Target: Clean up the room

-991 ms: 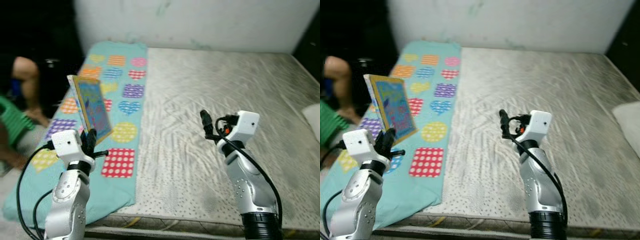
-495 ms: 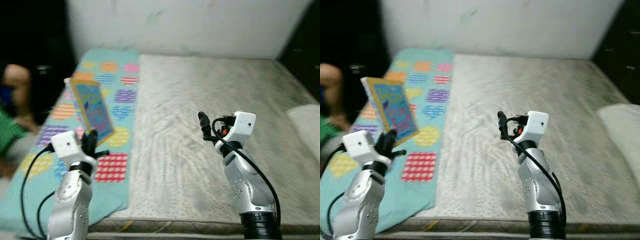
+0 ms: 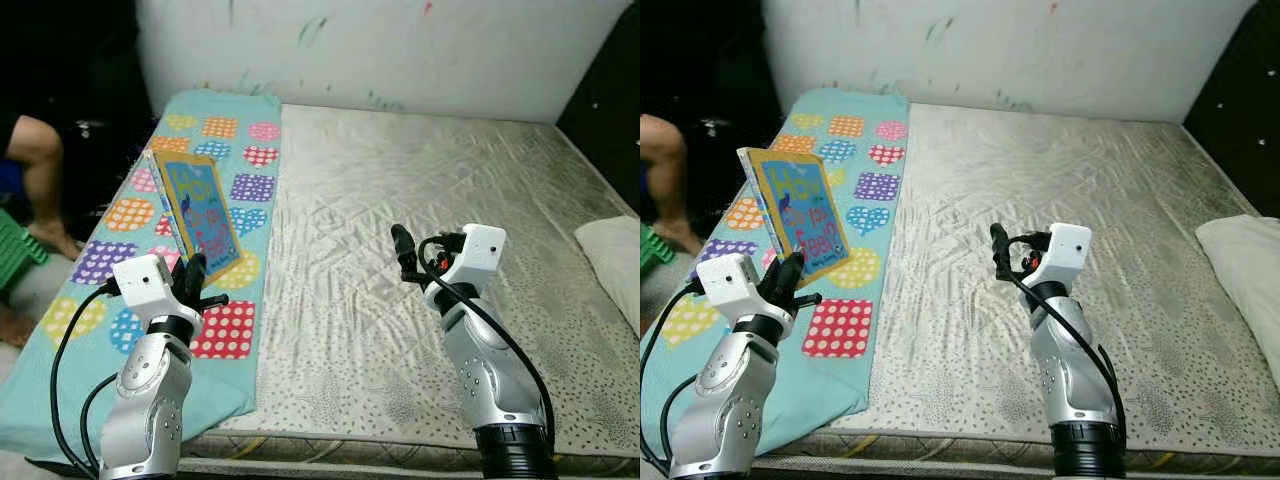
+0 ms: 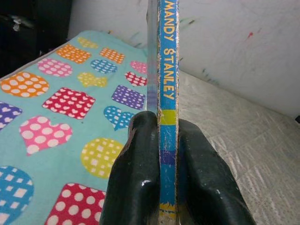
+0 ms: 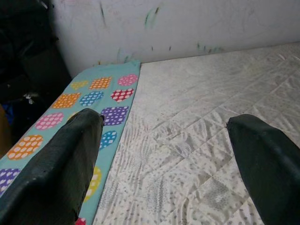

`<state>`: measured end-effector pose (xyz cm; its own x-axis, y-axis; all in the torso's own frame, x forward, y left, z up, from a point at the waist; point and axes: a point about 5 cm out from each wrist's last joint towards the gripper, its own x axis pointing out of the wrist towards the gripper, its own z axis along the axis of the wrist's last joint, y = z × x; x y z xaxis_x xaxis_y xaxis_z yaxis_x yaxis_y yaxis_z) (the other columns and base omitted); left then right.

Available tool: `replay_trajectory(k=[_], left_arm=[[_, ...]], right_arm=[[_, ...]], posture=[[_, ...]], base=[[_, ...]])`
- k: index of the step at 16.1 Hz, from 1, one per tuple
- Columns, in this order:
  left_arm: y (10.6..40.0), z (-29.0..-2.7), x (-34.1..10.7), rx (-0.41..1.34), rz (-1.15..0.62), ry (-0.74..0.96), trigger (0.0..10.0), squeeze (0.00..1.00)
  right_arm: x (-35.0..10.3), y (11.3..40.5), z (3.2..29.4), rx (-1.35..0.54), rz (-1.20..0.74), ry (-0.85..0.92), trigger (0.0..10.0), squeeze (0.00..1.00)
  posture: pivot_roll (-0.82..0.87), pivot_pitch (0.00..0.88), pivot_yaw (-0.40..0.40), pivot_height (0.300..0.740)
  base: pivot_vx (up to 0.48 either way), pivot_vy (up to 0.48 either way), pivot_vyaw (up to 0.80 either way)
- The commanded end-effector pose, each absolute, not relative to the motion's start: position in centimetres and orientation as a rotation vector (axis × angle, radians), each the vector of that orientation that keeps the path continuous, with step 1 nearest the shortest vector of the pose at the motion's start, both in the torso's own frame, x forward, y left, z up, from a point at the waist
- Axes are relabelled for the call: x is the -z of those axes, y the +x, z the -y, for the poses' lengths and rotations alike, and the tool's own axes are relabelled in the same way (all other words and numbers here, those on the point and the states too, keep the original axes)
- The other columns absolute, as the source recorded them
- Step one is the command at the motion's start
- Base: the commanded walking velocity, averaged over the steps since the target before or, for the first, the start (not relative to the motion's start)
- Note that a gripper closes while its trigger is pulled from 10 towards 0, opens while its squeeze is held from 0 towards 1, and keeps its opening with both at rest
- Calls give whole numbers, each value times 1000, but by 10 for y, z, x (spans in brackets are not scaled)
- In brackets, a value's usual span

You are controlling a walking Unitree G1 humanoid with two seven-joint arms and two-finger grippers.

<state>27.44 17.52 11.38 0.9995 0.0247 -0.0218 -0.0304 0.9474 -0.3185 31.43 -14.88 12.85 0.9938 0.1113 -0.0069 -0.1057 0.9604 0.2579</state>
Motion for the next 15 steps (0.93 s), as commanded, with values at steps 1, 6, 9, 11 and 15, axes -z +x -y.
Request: replay_trajectory(k=[1, 6, 9, 11, 15], left_arm=[[276, -171, -123, 13, 18, -318, 10000, 0], [250, -191, -105, -68, -42, -273, 10000, 0], [249, -197, -105, -80, -41, -267, 10000, 0], [249, -195, -106, -72, -40, -267, 10000, 0], [253, -192, -109, -61, -32, -286, 10000, 0]], right_arm=[[-128, 311, 154, -102, -19, 211, 10000, 0], [-93, 287, 190, -41, -134, 27, 10000, 0], [-91, 285, 194, -35, -144, 13, 10000, 0], [-92, 286, 191, -47, -140, 13, 10000, 0], [-94, 289, 188, -60, -135, 24, 10000, 0]], posture=[[-39, 0, -21, 740], [-34, 0, -30, 740], [-32, 0, -32, 740], [-34, 0, -33, 740], [-43, 0, -37, 740]], base=[[0, 0, 0], [0, 0, 0], [0, 0, 0], [0, 0, 0], [0, 0, -733]])
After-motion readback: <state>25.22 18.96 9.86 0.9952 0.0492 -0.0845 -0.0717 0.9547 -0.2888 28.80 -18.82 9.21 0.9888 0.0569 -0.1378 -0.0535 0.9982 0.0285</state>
